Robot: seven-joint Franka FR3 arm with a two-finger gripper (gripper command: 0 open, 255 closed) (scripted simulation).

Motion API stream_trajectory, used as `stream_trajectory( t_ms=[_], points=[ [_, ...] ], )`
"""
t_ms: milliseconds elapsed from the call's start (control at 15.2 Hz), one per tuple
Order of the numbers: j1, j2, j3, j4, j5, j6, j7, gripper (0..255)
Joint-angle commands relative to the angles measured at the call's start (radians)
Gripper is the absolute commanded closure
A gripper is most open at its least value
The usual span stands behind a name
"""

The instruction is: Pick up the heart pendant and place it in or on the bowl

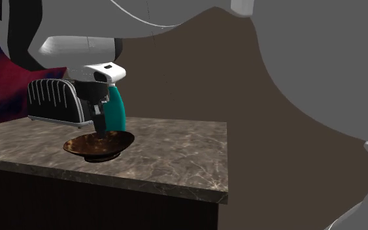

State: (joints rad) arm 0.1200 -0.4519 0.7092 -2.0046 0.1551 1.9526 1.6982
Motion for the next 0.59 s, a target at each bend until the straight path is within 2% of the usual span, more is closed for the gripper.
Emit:
stream_trajectory(
  t_ms=[0, 66, 396, 528],
  points=[
    [0.000, 0.000, 0.000, 0.000, 0.000, 0.000, 0.000, 255],
    [0.000, 0.000, 0.000, 0.000, 0.000, 0.000, 0.000, 0],
    [0.000, 0.000, 0.000, 0.000, 0.000, 0.000, 0.000, 0],
    [0.004, -0.013, -0.015, 0.054, 0.003, -0.066, -0.003, 0]
  ],
)
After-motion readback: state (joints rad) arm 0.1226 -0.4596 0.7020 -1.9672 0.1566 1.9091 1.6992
